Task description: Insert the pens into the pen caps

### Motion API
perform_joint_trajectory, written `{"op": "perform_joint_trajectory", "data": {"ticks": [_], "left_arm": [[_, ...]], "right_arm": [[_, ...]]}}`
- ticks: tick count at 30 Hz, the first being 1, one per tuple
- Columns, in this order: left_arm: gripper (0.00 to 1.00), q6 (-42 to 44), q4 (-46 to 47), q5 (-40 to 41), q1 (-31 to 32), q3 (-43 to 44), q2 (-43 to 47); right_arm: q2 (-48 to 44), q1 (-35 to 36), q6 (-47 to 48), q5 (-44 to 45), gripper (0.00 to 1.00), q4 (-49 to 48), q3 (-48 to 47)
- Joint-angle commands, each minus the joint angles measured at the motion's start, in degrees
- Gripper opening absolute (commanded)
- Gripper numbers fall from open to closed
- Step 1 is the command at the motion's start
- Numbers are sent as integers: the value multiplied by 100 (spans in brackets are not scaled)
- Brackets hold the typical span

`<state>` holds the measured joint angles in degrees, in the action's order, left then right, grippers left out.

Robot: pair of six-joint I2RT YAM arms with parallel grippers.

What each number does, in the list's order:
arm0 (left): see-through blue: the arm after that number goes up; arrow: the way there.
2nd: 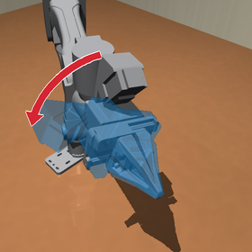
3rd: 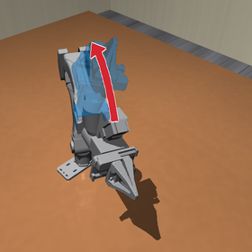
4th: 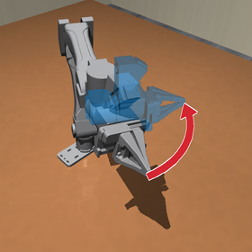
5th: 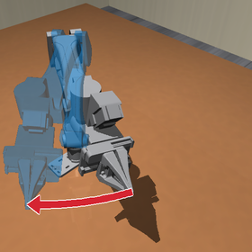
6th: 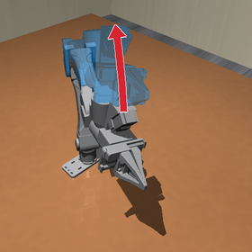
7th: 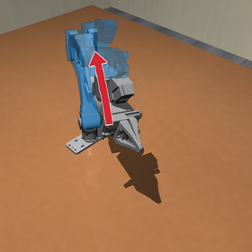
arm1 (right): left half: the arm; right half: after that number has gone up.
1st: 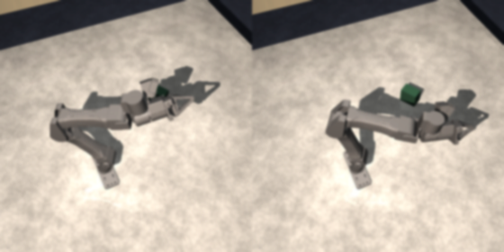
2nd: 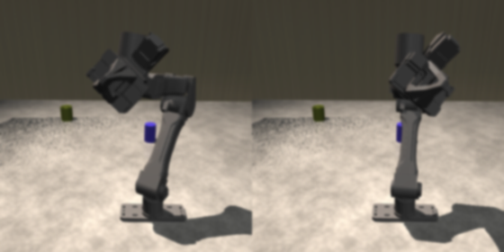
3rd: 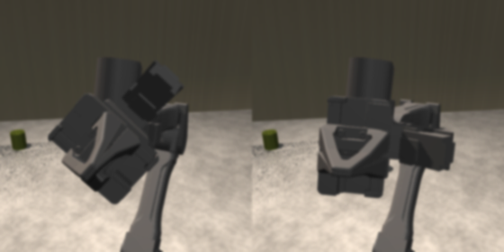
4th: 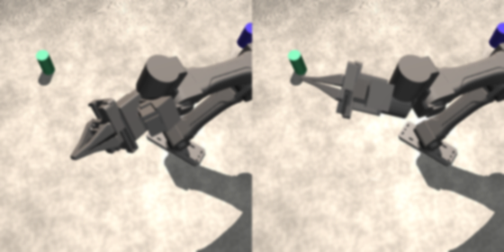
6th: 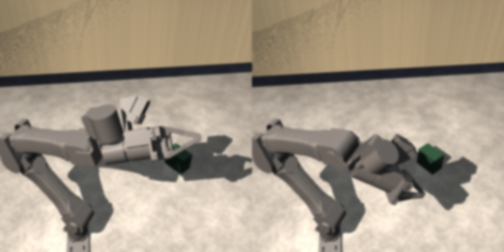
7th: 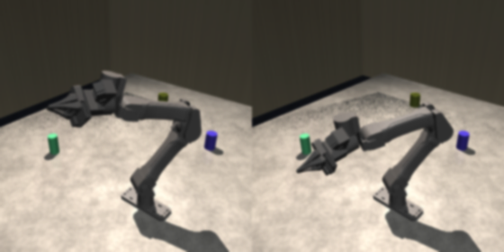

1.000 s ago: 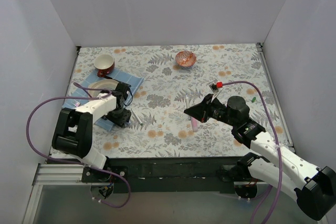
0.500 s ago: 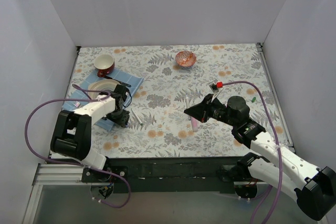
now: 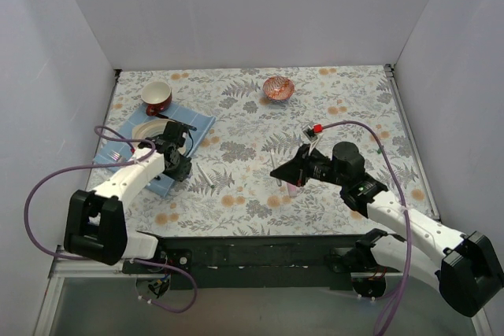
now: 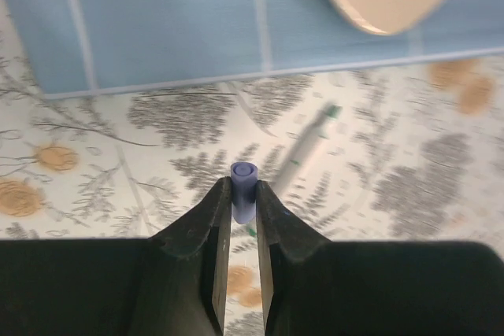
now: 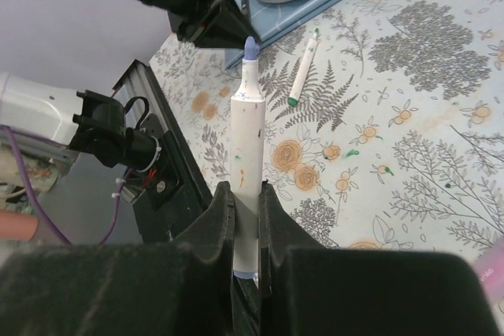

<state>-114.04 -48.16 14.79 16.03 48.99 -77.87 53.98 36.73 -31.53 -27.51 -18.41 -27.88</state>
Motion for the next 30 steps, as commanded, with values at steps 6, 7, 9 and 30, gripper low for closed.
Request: {"op": "perform_joint_trajectory", "data": {"ticks": [6, 7, 9, 30], "left_arm": [[0, 548, 2915, -994, 435, -222, 1387], [0, 741, 3205, -1274, 514, -371, 1484], [0, 1031, 3944, -1460, 751, -522, 1669], [0, 1332, 6301, -2867, 1262, -1647, 2126]], "right_arm": [[1157, 465, -661, -747, 1, -2269, 274], [1455, 536, -766, -834, 1, -2472, 265], [1738, 720, -1074, -862, 1, -3077, 222], [2741, 880, -1453, -501, 1, -3731, -183]]}}
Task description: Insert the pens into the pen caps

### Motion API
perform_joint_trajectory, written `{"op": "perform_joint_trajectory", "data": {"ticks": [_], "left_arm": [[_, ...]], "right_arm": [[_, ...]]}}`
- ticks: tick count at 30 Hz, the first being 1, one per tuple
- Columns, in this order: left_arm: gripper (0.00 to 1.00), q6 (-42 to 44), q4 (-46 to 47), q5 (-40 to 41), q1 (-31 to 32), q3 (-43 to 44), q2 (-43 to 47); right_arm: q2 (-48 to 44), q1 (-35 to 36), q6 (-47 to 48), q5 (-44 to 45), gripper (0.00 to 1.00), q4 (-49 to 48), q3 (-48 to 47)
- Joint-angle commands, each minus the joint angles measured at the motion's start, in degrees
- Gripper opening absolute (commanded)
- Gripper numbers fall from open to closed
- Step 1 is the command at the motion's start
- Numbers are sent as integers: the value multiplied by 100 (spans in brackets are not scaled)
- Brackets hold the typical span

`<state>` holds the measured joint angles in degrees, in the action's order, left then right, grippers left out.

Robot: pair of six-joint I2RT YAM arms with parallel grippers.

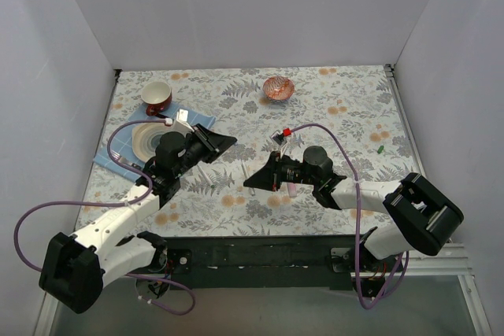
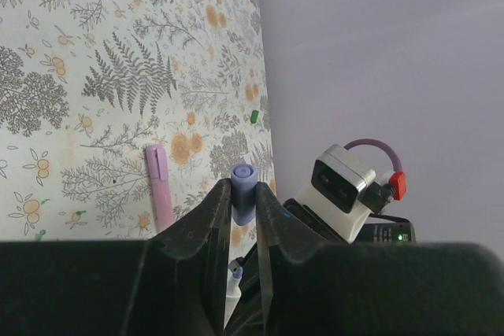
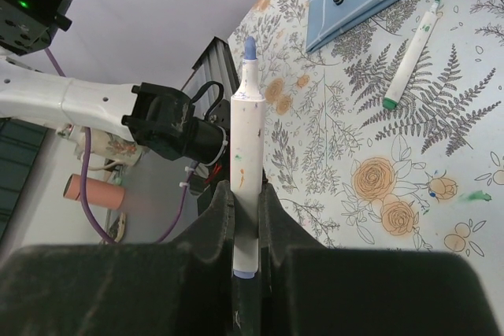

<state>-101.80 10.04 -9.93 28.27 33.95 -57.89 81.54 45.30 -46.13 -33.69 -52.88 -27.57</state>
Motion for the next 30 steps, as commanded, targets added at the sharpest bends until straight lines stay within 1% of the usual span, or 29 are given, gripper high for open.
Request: {"op": "perform_joint_trajectory", "data": {"ticks": [1, 11, 18, 30], "left_arm": [[0, 116, 525, -413, 55, -152, 137], [0, 230, 788, -747, 108, -425, 278], [0, 257, 859, -747, 126, -644, 410], [0, 248, 1026, -826, 135, -706, 305]], "right_arm": [[2, 23, 7, 126, 1, -275, -231], [-68, 14, 34, 214, 1, -179, -170], [-173, 5, 51, 258, 1, -126, -143], [-156, 14, 51, 231, 1, -108, -152]]}}
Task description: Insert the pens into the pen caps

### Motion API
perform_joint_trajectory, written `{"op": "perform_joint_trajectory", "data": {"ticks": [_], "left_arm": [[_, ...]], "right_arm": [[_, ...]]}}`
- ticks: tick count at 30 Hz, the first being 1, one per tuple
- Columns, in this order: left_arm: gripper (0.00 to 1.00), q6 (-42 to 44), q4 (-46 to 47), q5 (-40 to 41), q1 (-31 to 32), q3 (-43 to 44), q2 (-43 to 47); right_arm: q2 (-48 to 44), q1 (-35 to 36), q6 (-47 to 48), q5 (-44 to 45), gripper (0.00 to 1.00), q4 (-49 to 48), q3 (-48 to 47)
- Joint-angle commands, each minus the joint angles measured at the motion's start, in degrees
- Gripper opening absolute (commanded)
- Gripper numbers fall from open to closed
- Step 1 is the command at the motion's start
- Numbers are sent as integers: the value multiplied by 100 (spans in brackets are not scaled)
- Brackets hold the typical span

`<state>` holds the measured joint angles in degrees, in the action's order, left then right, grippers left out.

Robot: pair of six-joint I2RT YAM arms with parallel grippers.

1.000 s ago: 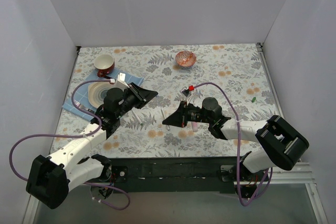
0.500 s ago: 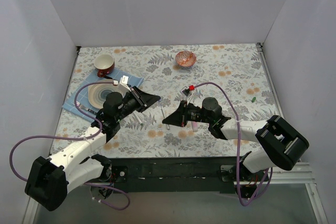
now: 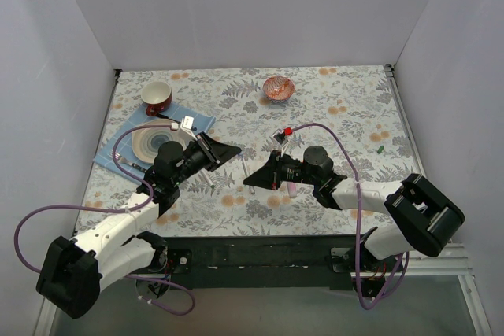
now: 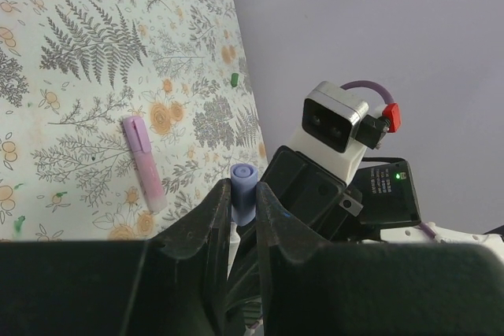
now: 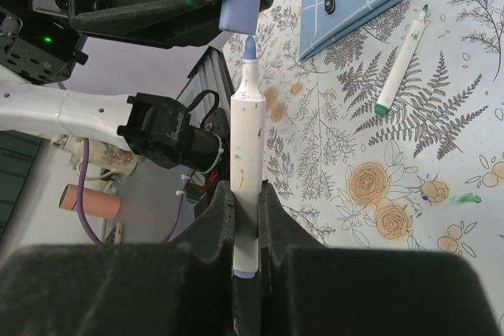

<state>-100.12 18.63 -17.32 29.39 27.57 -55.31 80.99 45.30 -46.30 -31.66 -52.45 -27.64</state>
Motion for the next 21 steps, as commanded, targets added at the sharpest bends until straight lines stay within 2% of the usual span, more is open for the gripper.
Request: {"op": "perform_joint_trajectory", "data": {"ticks": [1, 11, 21], "left_arm": [[0, 80, 184, -87, 32, -68, 38], [0, 115, 237, 9, 58, -164, -6], [0, 203, 483, -342, 120, -252, -94]], "right_arm": [[-101, 14, 69, 20, 1, -143, -145], [-180, 5, 69, 19, 1, -99, -137], [-171, -3, 34, 142, 1, -73, -154]]}}
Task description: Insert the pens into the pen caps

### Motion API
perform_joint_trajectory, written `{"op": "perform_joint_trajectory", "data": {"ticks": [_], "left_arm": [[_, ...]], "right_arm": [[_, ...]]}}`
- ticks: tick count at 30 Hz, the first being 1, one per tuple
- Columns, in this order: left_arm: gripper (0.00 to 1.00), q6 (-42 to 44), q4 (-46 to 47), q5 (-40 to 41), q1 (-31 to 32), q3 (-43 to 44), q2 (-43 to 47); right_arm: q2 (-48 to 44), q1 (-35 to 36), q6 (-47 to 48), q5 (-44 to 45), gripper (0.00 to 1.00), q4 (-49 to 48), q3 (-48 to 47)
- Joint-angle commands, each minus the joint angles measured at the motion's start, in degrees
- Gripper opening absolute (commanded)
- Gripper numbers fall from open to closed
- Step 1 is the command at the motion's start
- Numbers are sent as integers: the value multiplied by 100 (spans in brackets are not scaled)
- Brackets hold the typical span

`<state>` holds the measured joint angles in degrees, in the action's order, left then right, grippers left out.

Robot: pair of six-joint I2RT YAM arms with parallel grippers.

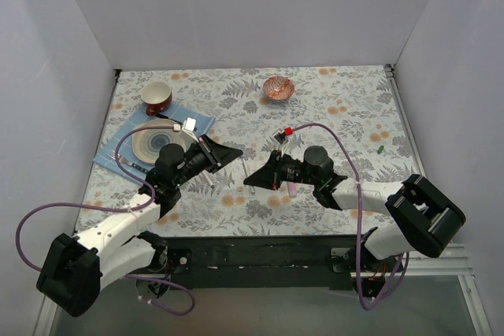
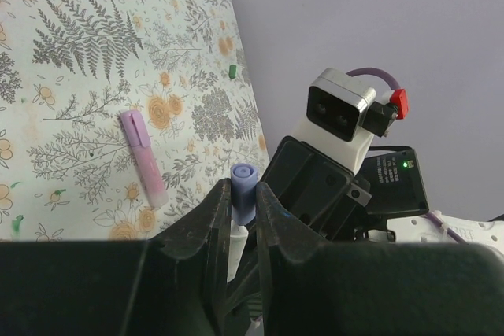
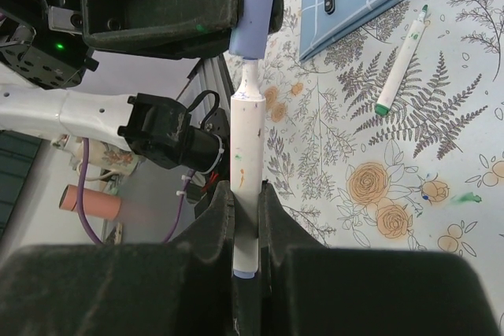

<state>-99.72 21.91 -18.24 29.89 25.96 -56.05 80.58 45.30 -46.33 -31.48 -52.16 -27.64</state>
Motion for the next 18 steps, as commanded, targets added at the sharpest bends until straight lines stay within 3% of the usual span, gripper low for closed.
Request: {"op": "perform_joint_trajectory", "data": {"ticks": [1, 12, 18], "left_arm": [[0, 181, 164, -259, 96, -99, -20], [0, 453, 348, -645, 245, -205, -46], [3, 340, 1050, -1251, 254, -301, 50]], "right_arm": [[-139, -3, 45, 134, 1, -101, -172], [-446, -144, 194, 178, 1, -92, -207], [-710, -162, 2, -322, 1, -874, -102]]}}
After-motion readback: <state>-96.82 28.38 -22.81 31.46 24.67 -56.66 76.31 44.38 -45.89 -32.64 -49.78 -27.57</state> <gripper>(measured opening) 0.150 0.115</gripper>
